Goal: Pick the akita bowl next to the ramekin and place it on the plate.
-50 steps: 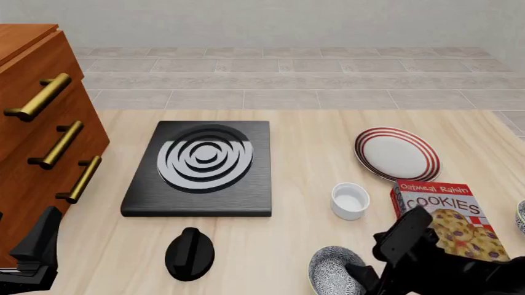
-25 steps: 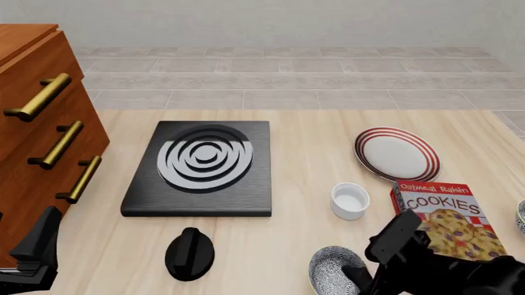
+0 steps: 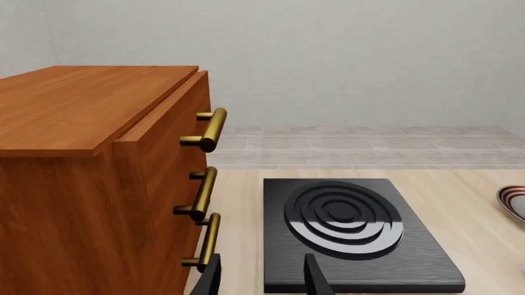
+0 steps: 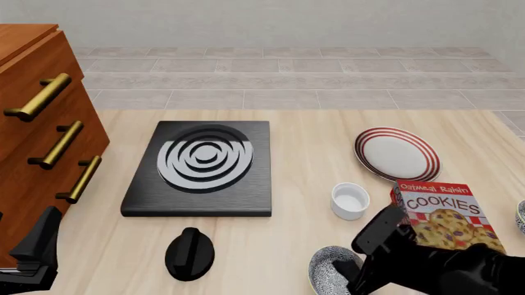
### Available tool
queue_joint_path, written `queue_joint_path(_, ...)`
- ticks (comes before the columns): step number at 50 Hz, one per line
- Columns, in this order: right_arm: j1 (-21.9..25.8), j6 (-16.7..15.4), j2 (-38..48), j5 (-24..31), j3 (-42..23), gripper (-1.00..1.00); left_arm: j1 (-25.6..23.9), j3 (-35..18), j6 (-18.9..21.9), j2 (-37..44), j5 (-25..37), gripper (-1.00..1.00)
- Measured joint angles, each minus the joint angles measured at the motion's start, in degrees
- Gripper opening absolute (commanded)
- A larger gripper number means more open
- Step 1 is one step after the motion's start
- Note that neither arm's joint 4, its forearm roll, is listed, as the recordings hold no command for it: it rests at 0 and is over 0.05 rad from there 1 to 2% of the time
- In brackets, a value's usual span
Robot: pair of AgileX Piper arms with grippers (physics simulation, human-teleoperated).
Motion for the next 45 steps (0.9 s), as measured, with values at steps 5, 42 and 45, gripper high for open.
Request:
queue_joint_path(5, 0.1, 0.1, 0.4, -0.4, 0.2, 1.00, 0.0, 0.0, 0.0, 0.0, 0.0, 1.00)
queue_joint_path(42, 2.3, 0.6, -4.8, 4.1, -1.0, -1.00, 0.0, 0.0, 0.0, 0.0, 0.0, 1.00)
queue_joint_path(45, 2.5, 0.7, -5.9, 5.5, -1.6, -1.00, 0.0, 0.0, 0.0, 0.0, 0.0, 1.00)
